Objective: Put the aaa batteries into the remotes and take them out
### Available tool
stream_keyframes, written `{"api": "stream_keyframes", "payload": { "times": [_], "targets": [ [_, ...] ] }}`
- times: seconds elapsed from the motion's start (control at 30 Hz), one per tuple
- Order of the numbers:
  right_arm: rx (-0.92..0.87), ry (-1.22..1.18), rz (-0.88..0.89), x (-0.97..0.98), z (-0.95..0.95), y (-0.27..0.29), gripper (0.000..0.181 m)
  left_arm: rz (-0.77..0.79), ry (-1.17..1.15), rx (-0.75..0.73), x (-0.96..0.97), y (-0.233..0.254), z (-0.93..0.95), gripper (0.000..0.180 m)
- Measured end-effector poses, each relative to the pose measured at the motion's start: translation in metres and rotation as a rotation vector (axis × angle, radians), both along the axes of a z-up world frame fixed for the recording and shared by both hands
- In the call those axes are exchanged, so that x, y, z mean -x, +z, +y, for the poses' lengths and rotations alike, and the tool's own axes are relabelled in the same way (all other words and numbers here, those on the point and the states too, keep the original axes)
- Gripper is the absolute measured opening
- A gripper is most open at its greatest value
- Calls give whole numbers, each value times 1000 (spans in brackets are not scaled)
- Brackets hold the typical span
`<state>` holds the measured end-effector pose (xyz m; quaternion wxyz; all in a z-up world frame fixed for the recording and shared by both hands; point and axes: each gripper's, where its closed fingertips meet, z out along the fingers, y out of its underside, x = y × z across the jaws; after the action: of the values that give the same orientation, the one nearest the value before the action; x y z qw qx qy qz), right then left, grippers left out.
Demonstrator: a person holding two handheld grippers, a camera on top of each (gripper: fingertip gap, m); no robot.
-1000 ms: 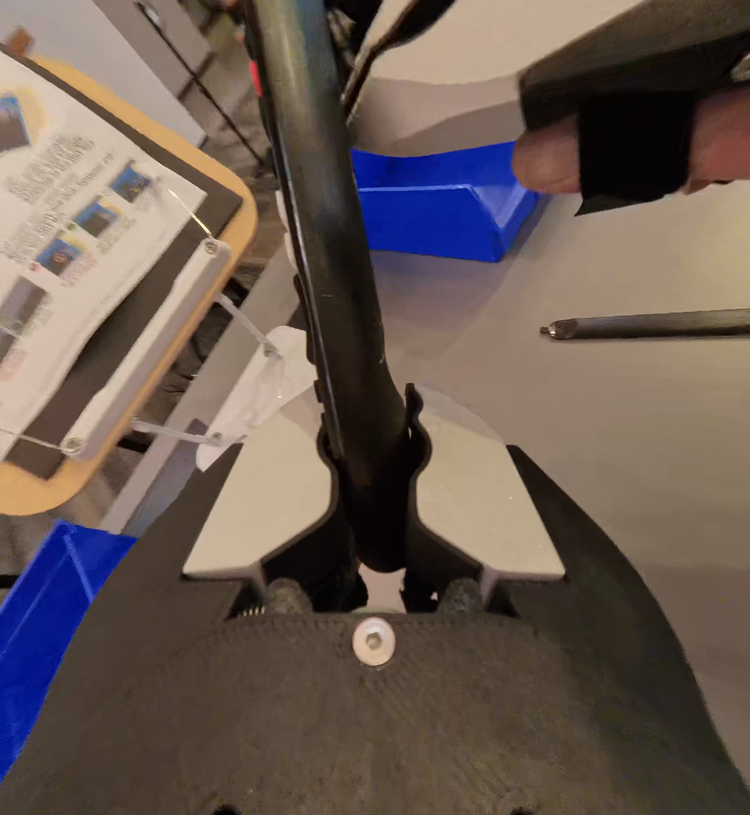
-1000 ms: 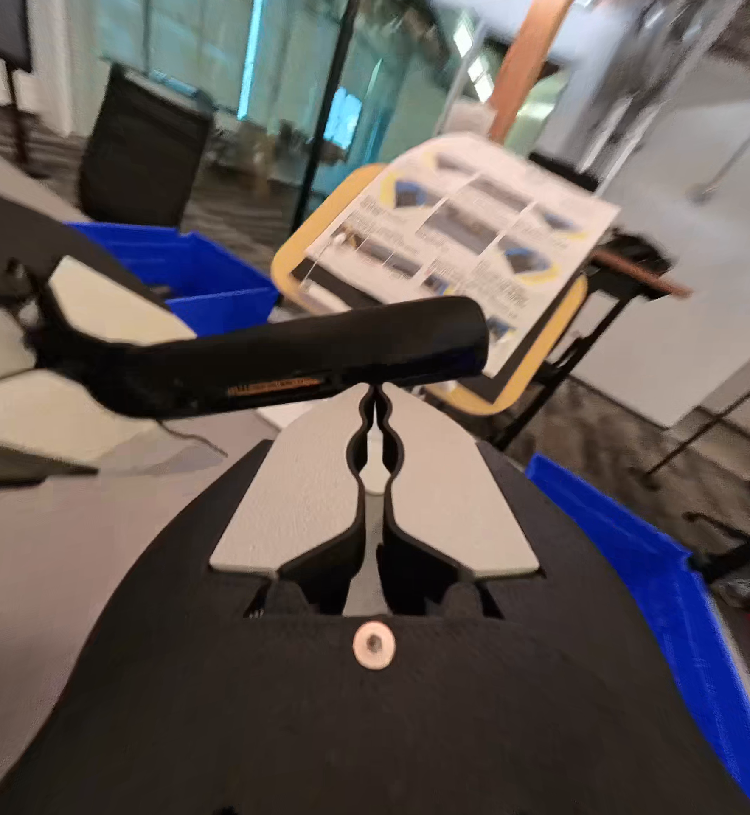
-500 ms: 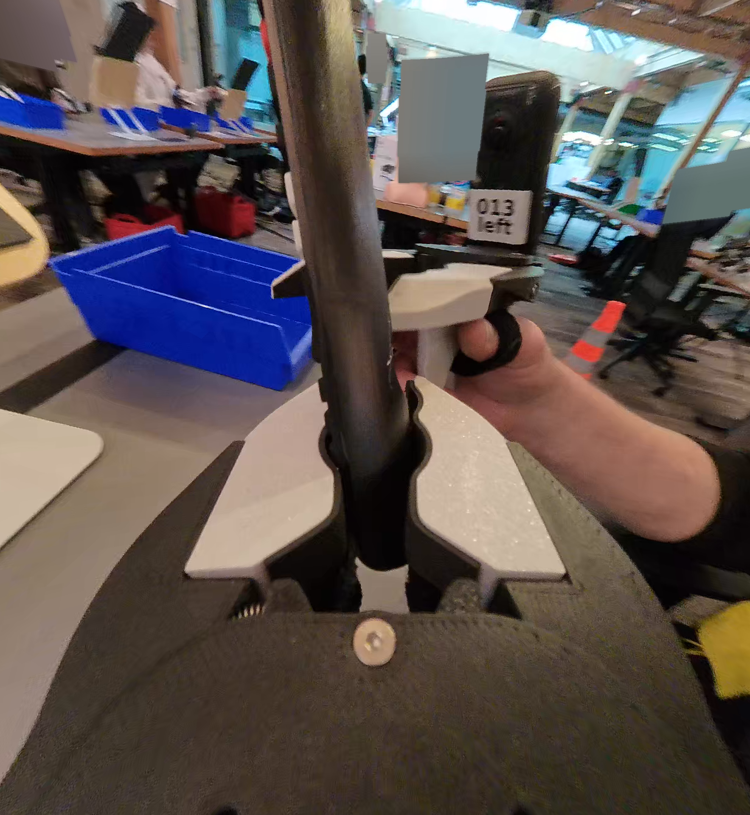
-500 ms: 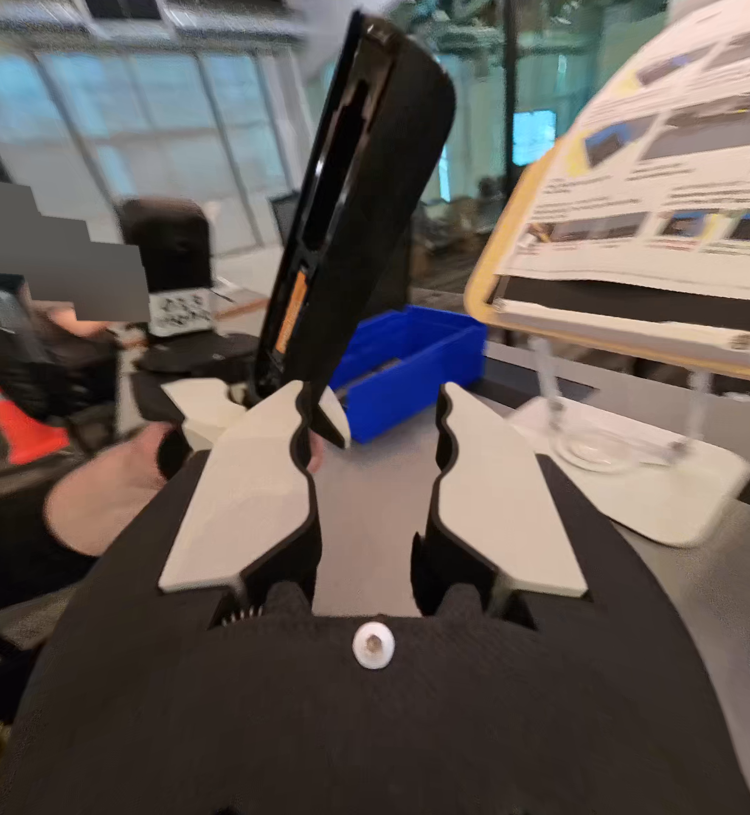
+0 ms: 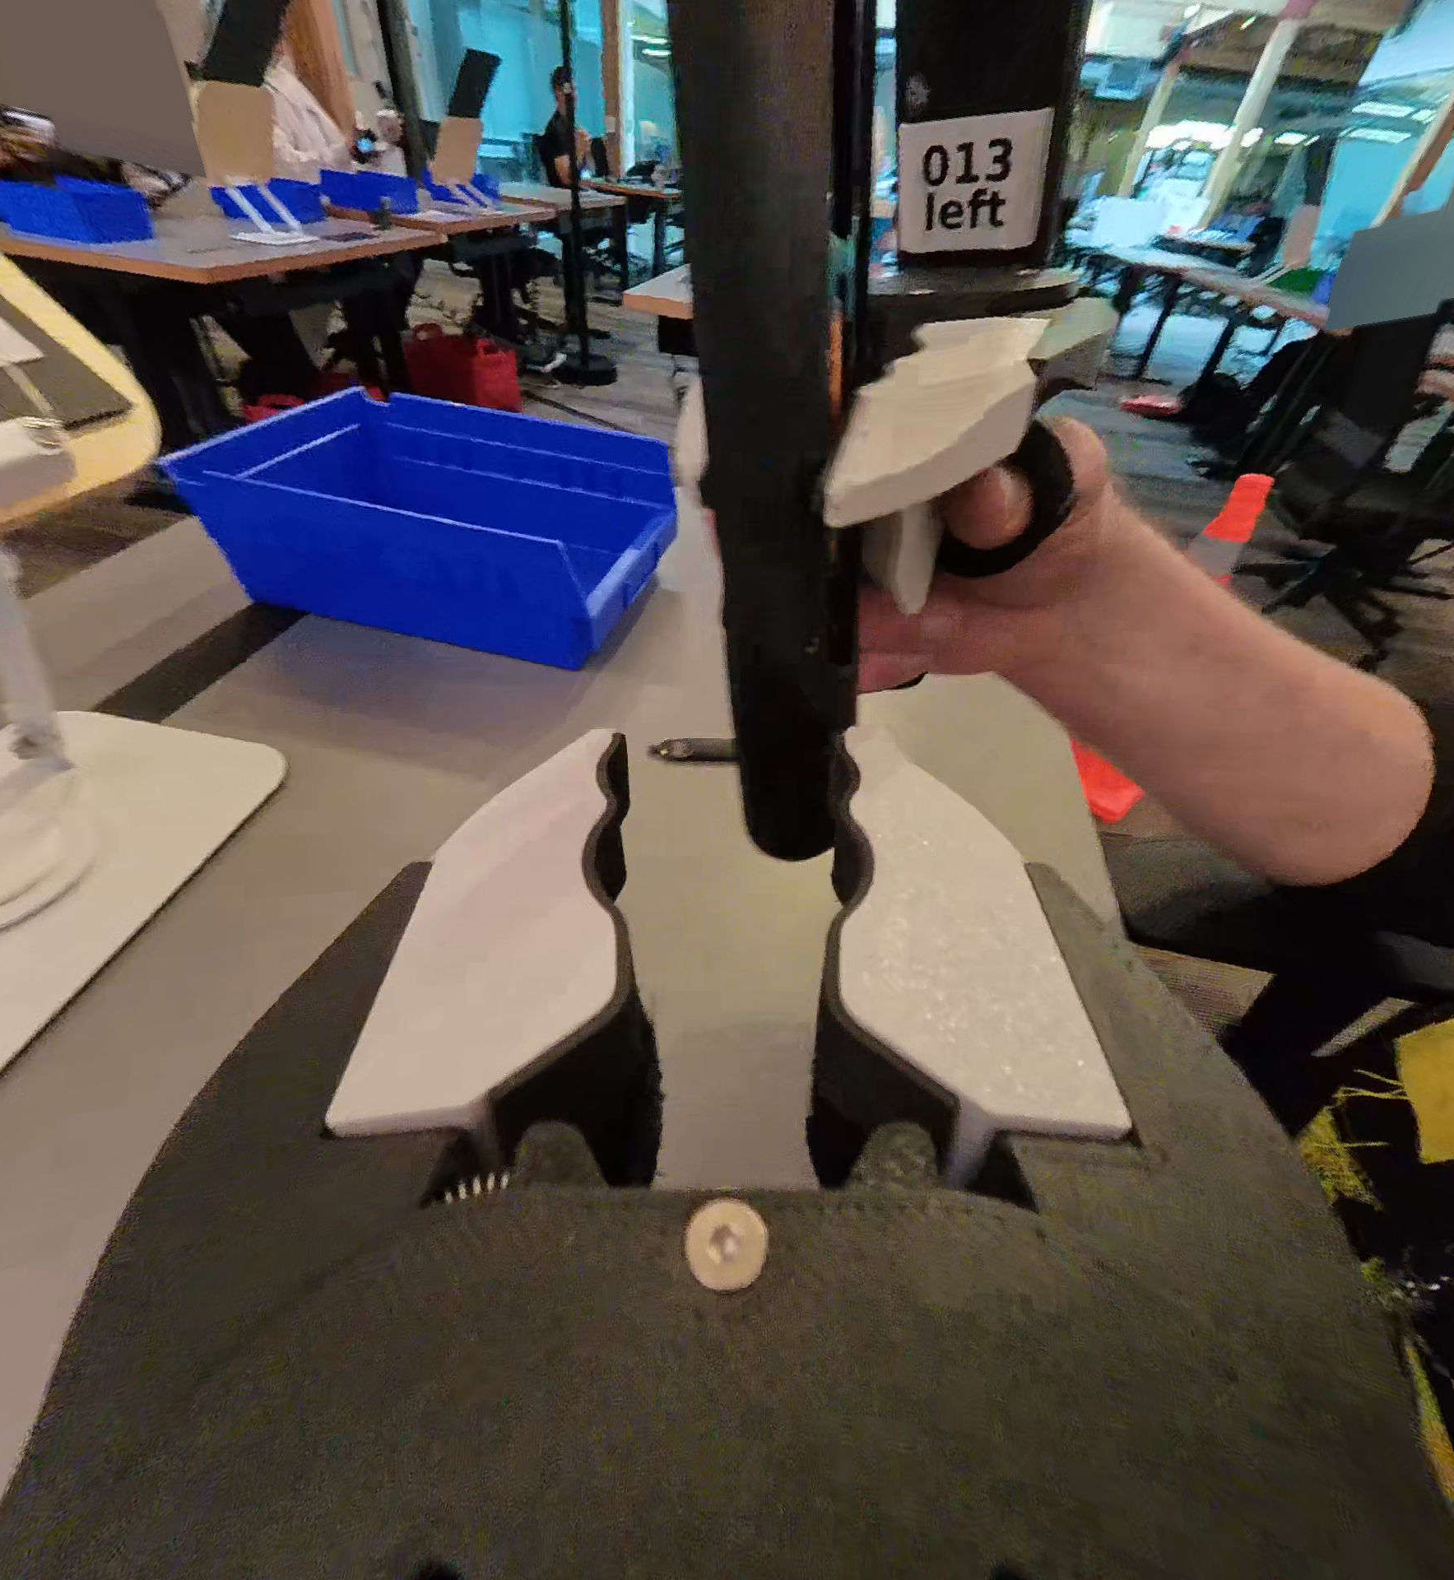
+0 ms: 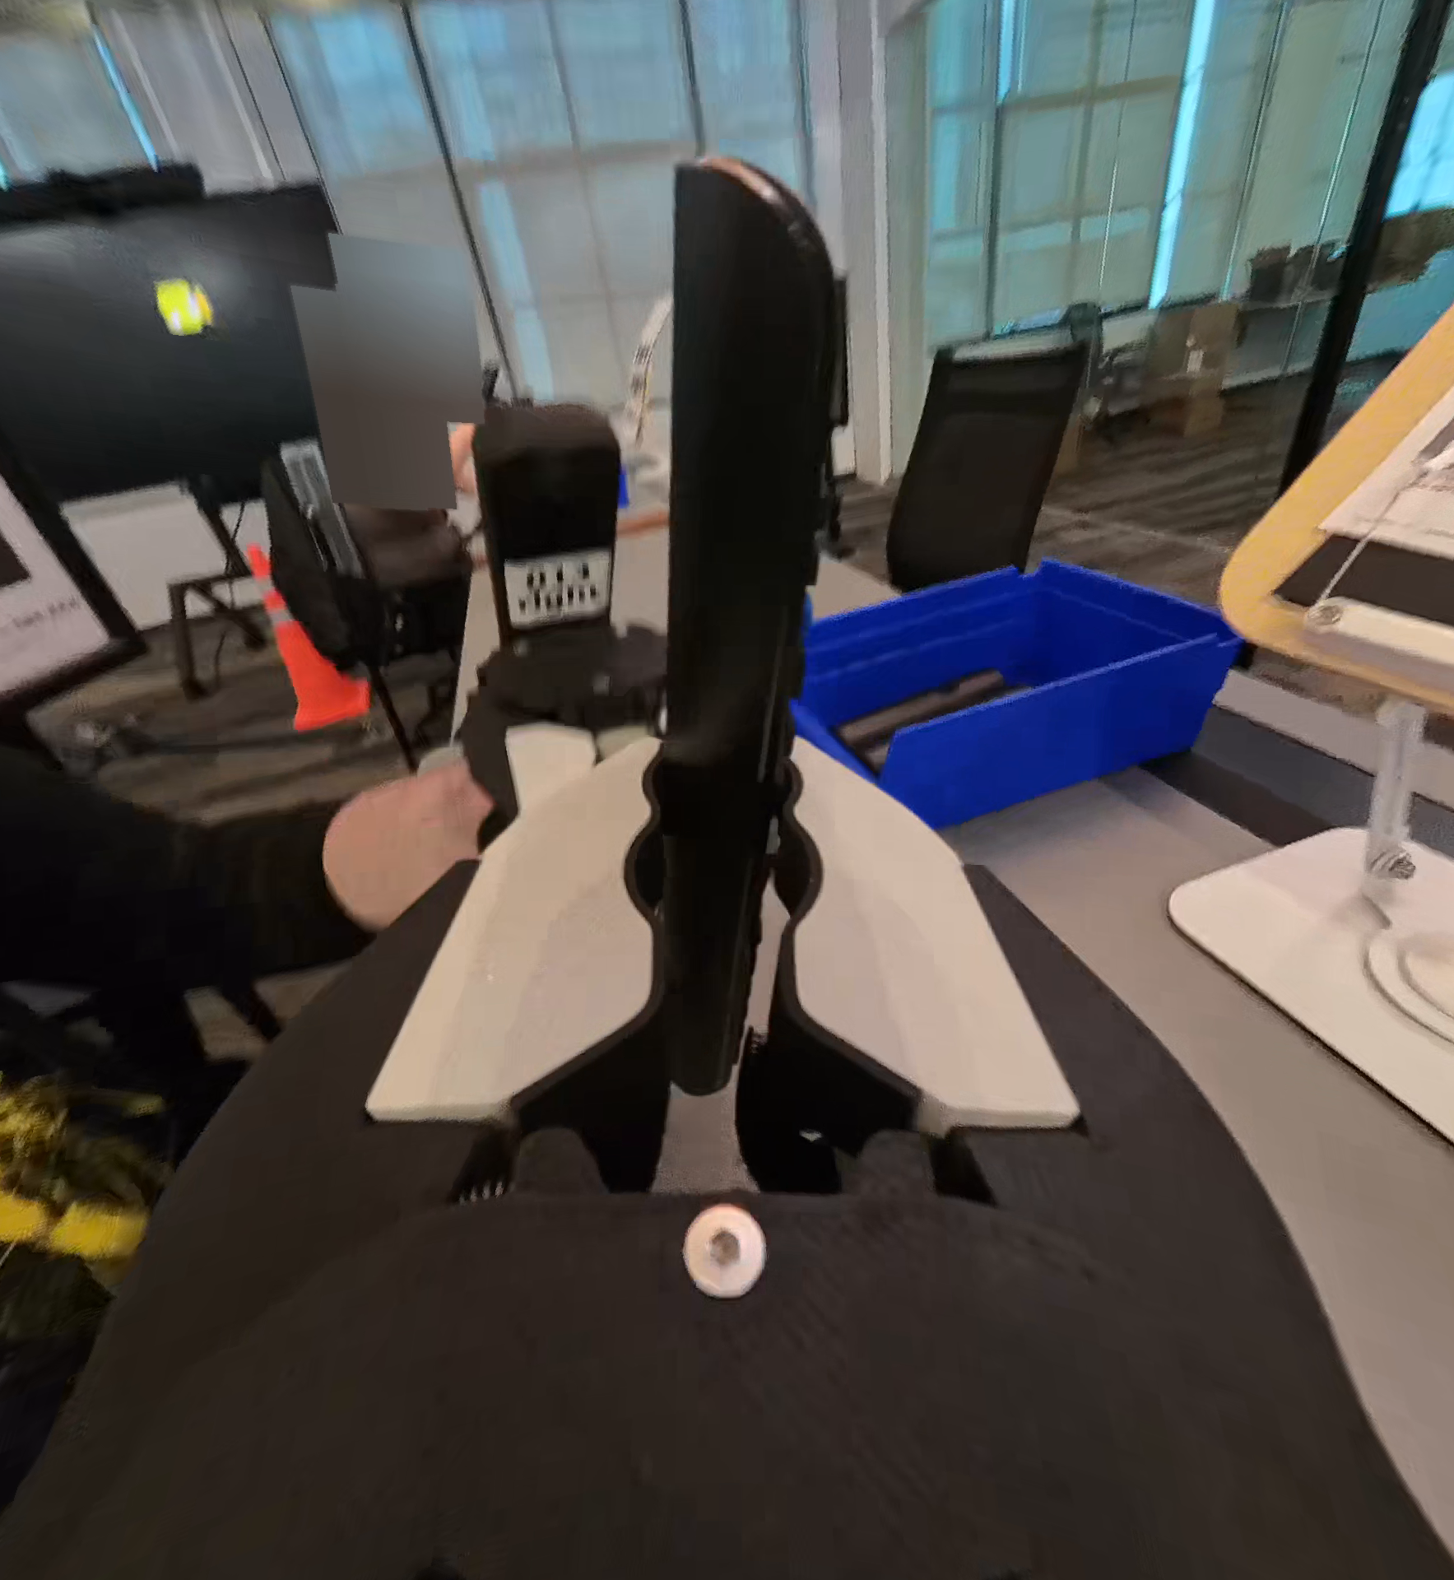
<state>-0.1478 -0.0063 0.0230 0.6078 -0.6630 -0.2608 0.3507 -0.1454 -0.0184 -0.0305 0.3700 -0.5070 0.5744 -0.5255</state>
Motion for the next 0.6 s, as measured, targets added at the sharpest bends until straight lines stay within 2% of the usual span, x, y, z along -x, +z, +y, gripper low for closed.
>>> {"api": "stream_keyframes", "payload": {
  "times": [0.07, 0.17, 0.27, 0.37, 0.43, 0.6],
  "targets": [
    [54, 95, -75, 5, -9, -10, 21, -17, 67, -59, 14, 13, 15, 53],
    [170, 240, -244, 17, -19, -41, 21, -98, 37, -69, 23, 46, 8, 63],
    [286, 364, -456, 25, -26, -74, 21, -24, 43, -173, 18, 43, 2, 65],
    [346, 484, -678, 28, -36, -90, 21, 150, 7, -259, 15, 10, -4, 54],
    [392, 505, -873, 18, -37, -101, 21, 209, -53, -264, 17, -3, -11, 39],
    [468, 613, -1146, 0, -38, -100, 21, 323, -117, -297, 21, -24, -18, 26]
  ]
}}
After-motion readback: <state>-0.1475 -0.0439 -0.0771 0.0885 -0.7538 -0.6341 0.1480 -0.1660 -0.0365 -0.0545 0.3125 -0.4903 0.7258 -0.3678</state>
